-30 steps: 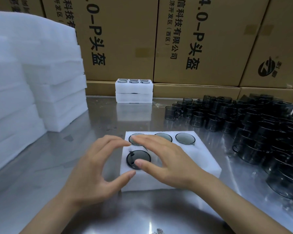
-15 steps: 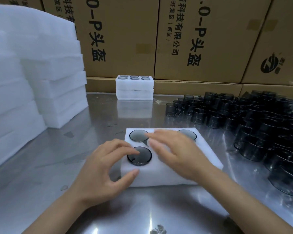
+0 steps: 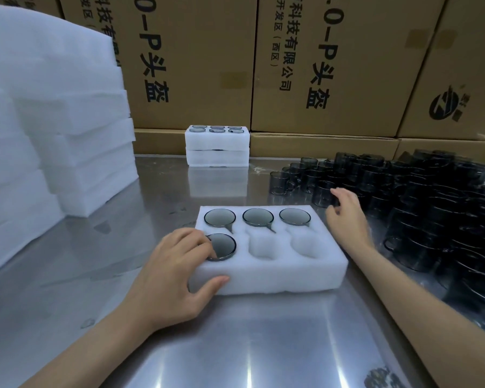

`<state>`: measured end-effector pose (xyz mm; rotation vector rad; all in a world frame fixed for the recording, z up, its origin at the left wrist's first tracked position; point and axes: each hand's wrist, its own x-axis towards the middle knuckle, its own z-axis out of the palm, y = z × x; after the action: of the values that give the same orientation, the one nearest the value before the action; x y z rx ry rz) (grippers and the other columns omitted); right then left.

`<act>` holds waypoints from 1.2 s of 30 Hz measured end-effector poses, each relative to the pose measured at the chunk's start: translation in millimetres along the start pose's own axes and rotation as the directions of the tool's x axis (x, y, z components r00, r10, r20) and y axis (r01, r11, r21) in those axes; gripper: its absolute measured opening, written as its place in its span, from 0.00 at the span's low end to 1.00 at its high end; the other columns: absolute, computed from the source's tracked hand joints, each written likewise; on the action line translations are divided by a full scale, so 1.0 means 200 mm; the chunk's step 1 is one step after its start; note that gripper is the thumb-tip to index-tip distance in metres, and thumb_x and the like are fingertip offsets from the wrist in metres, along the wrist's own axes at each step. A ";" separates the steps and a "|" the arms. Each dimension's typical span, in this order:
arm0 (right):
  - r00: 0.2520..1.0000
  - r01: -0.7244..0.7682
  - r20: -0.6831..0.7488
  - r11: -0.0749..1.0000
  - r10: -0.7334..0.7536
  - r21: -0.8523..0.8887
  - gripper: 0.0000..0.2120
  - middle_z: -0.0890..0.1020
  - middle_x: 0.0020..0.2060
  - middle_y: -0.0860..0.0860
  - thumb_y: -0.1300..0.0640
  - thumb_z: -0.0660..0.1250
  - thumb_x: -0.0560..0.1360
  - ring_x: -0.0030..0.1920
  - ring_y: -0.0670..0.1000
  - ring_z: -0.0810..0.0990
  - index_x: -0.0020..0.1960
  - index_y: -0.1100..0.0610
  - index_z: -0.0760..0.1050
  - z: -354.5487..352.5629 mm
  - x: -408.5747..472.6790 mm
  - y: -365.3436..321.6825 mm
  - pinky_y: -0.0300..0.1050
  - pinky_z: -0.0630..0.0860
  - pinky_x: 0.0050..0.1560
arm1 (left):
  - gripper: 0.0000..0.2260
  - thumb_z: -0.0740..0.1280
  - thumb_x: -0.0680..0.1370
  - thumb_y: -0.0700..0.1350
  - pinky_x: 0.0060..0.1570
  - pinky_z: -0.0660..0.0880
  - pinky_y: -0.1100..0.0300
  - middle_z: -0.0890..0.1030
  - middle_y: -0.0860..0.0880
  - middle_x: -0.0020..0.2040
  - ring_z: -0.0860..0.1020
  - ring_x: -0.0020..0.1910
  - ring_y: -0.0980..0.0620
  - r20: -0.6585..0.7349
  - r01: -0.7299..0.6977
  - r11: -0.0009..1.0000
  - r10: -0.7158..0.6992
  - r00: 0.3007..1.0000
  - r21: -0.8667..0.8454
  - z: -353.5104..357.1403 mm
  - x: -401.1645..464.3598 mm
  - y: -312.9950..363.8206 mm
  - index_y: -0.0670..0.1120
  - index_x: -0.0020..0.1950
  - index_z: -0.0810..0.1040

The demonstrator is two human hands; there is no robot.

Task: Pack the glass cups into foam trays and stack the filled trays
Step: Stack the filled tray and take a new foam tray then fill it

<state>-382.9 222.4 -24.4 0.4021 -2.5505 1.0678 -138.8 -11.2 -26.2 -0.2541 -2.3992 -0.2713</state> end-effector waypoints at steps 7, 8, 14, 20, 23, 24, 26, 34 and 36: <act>0.997 -0.003 -0.069 0.940 -0.021 -0.341 0.24 0.59 0.73 0.54 0.56 0.62 0.78 0.68 0.58 0.61 0.72 0.56 0.63 0.09 0.13 0.02 0.56 0.66 0.60 | 0.15 0.62 0.74 0.57 0.52 0.69 0.61 0.74 0.53 0.47 0.71 0.55 0.52 0.037 0.074 0.989 -0.070 0.997 -0.126 0.09 0.08 -0.08 0.45 0.44 0.73; 0.998 -0.005 -0.067 0.933 -0.020 -0.359 0.23 0.59 0.73 0.54 0.55 0.63 0.77 0.68 0.59 0.61 0.71 0.56 0.65 0.10 0.14 0.02 0.56 0.66 0.61 | 0.15 0.62 0.74 0.57 0.52 0.70 0.58 0.74 0.54 0.47 0.71 0.56 0.52 0.045 0.091 0.985 -0.085 0.995 -0.144 0.10 0.10 -0.10 0.45 0.45 0.74; 0.986 0.054 -0.137 0.955 -0.097 -0.290 0.09 0.64 0.69 0.55 0.53 0.67 0.75 0.66 0.59 0.62 0.50 0.57 0.71 0.09 0.10 0.00 0.54 0.66 0.57 | 0.11 0.62 0.73 0.60 0.55 0.72 0.51 0.73 0.57 0.50 0.70 0.60 0.53 0.058 0.154 0.960 -0.144 0.988 -0.234 0.14 0.12 -0.15 0.54 0.47 0.71; 0.984 0.060 -0.171 0.995 -0.046 0.078 0.08 0.76 0.41 0.46 0.51 0.66 0.76 0.50 0.56 0.74 0.43 0.53 0.69 0.04 -0.02 -0.04 0.46 0.65 0.44 | 0.16 0.62 0.73 0.60 0.57 0.72 0.52 0.73 0.58 0.51 0.71 0.63 0.54 0.049 0.149 0.962 -0.142 0.989 -0.228 0.14 0.11 -0.15 0.50 0.49 0.75; 0.964 0.062 -0.265 0.955 0.017 0.289 0.09 0.77 0.38 0.43 0.50 0.67 0.76 0.46 0.53 0.77 0.44 0.54 0.70 -0.02 -0.06 -0.12 0.47 0.69 0.45 | 0.17 0.63 0.72 0.61 0.60 0.70 0.55 0.75 0.59 0.51 0.70 0.64 0.55 0.042 0.155 0.957 -0.149 0.988 -0.246 0.14 0.11 -0.16 0.49 0.50 0.76; 0.959 0.103 -0.284 0.931 0.001 0.350 0.09 0.78 0.40 0.43 0.51 0.67 0.76 0.49 0.53 0.78 0.44 0.55 0.70 -0.04 -0.07 -0.17 0.47 0.70 0.47 | 0.16 0.63 0.72 0.60 0.60 0.70 0.55 0.75 0.59 0.52 0.70 0.64 0.55 0.041 0.155 0.955 -0.150 0.988 -0.254 0.14 0.11 -0.16 0.50 0.50 0.76; 0.952 0.232 -0.287 0.859 -0.104 0.456 0.07 0.78 0.45 0.35 0.54 0.68 0.75 0.61 0.47 0.77 0.44 0.55 0.70 -0.09 -0.08 -0.28 0.41 0.72 0.55 | 0.15 0.64 0.72 0.60 0.60 0.71 0.54 0.74 0.61 0.52 0.71 0.64 0.55 0.042 0.156 0.952 -0.150 0.988 -0.264 0.14 0.12 -0.15 0.51 0.50 0.76; 0.867 0.488 0.007 0.850 -0.499 0.199 0.20 0.77 0.56 0.41 0.50 0.72 0.70 0.54 0.44 0.76 0.61 0.47 0.73 -0.03 -0.37 -0.52 0.47 0.76 0.53 | 0.17 0.63 0.72 0.61 0.59 0.70 0.56 0.75 0.57 0.51 0.72 0.61 0.55 0.057 0.165 0.956 -0.156 0.986 -0.241 0.11 0.12 -0.13 0.49 0.50 0.77; 0.877 0.468 0.036 0.868 -0.479 0.166 0.24 0.75 0.57 0.43 0.49 0.72 0.70 0.56 0.46 0.75 0.65 0.47 0.73 -0.03 -0.39 -0.52 0.48 0.76 0.54 | 0.18 0.63 0.72 0.61 0.58 0.71 0.56 0.76 0.57 0.51 0.72 0.60 0.55 0.064 0.173 0.956 -0.162 0.985 -0.237 0.10 0.13 -0.12 0.48 0.50 0.78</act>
<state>-271.1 166.0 12.9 1.0672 -2.2509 1.0656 -176.8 -26.8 -27.9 -0.1684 -2.4333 -0.6457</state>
